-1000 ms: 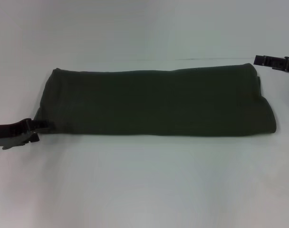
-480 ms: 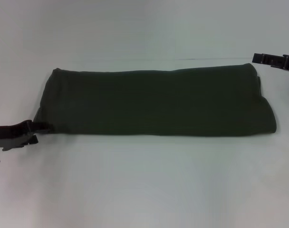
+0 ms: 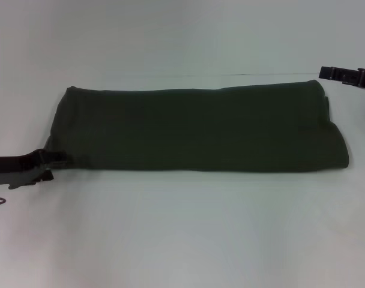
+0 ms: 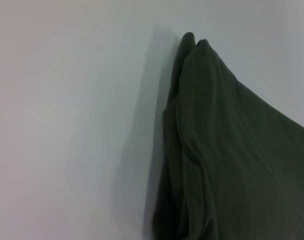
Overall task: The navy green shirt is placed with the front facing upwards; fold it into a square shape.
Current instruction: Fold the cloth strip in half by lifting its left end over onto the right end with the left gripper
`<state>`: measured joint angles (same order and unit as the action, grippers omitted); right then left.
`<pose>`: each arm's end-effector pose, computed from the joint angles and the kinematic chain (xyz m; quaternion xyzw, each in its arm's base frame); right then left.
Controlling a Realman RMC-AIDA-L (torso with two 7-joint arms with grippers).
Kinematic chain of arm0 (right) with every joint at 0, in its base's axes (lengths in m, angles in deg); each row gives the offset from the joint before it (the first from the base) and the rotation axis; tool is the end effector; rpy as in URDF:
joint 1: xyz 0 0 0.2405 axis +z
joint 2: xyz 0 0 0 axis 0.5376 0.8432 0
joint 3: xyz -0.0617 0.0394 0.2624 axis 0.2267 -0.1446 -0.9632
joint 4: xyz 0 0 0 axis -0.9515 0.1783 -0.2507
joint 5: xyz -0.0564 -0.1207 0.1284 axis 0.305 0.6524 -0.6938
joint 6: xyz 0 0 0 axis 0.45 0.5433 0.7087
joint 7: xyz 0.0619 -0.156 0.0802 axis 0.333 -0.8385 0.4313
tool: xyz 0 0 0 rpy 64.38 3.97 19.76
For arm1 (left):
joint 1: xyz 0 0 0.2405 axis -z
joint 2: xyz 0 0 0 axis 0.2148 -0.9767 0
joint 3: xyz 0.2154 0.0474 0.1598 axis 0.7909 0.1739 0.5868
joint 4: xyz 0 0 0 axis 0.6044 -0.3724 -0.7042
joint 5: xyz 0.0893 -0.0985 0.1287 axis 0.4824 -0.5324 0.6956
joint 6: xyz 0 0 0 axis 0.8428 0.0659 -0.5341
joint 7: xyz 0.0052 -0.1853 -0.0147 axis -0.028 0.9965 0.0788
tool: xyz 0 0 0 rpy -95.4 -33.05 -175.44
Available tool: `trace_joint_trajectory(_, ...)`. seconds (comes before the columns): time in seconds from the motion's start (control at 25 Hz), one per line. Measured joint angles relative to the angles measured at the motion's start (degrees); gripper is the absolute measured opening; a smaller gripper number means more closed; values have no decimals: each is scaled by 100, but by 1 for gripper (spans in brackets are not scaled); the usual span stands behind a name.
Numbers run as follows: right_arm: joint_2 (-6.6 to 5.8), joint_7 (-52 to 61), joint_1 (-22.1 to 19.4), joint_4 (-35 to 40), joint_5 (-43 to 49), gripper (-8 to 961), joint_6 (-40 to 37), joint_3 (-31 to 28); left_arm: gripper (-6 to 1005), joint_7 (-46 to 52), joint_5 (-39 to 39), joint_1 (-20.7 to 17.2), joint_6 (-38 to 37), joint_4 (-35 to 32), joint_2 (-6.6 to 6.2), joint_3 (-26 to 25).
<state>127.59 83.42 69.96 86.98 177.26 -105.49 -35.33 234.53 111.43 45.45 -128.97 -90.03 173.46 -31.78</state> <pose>0.2847 0.4417 0.0419 -0.7741 0.4929 0.2485 0.3100 -0.3372 0.3763 -0.0125 -0.6530 -0.6965 -0.1538 0.2544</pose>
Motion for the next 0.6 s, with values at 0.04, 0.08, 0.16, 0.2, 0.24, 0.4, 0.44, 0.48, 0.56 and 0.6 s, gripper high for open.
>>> trace_joint_trajectory(0.04,0,0,0,0,0,869,0,0,686,2,1,4,0,4,-1,0)
trace_joint_trajectory(0.08,-1,0,0,0,0,869,0,0,686,4,1,7,0,7,-2,0)
trace_joint_trajectory(0.16,-2,0,0,0,-1,869,-1,0,686,7,2,17,0,22,-4,0)
trace_joint_trajectory(0.2,-2,0,0,0,-2,869,-2,0,686,7,2,23,3,32,-6,0)
trace_joint_trajectory(0.24,-3,2,-1,0,-4,869,-4,0,686,7,7,35,19,63,-11,0)
trace_joint_trajectory(0.4,-3,16,-10,0,-9,868,-24,0,687,8,37,78,119,156,-39,0)
trace_joint_trajectory(0.44,-3,20,-10,0,-9,868,-32,0,687,8,42,92,145,158,-39,0)
trace_joint_trajectory(0.48,-3,24,-10,0,-9,868,-39,0,687,8,44,102,156,164,-40,0)
trace_joint_trajectory(0.56,-3,27,-10,0,-9,868,-43,0,687,8,55,135,203,194,-55,0)
trace_joint_trajectory(0.6,-3,28,-10,0,-9,868,-44,0,686,8,60,145,227,207,-62,0)
